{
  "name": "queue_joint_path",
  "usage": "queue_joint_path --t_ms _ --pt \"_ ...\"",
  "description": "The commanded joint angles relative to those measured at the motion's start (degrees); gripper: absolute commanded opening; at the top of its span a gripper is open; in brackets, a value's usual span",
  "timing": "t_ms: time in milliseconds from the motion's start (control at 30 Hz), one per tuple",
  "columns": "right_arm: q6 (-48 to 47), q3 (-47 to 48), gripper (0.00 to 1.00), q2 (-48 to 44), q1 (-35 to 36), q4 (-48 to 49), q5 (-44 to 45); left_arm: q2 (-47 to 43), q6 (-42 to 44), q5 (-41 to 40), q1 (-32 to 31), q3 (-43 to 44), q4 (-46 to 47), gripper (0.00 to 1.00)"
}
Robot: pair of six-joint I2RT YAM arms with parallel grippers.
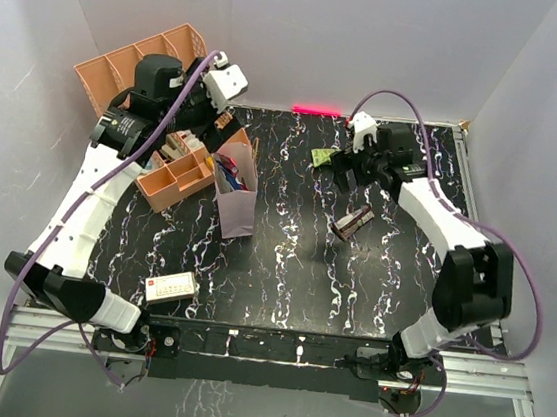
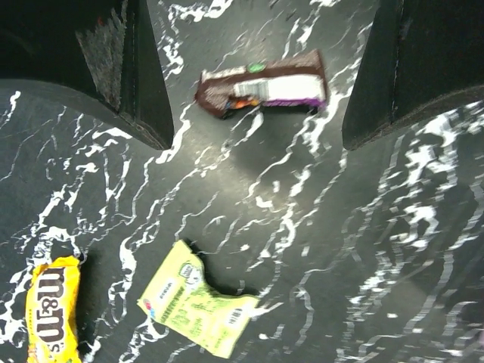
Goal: Place the snacks into the paper bag
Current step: Place the snack in the paper bag, then pick up the snack from the center of the board.
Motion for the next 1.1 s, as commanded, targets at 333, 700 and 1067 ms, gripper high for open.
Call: queue_joint_path --t_ms 333,700,1067 --pt "-15.66 12.91 0.96 24.67 0.20 17.01 5.03 -6.81 -3.30 -6.77 2.37 -4.15 0.08 0.95" --pt "-17.44 24.42 0.81 38.11 0.20 15.11 2.74 -6.40 -1.83 -8.22 3.08 -4.26 -1.04 0.95" --pt "-18.05 25.63 0.53 41.38 -0.02 14.61 3.56 -5.39 -1.74 -7.96 3.32 -3.50 -1.65 0.95"
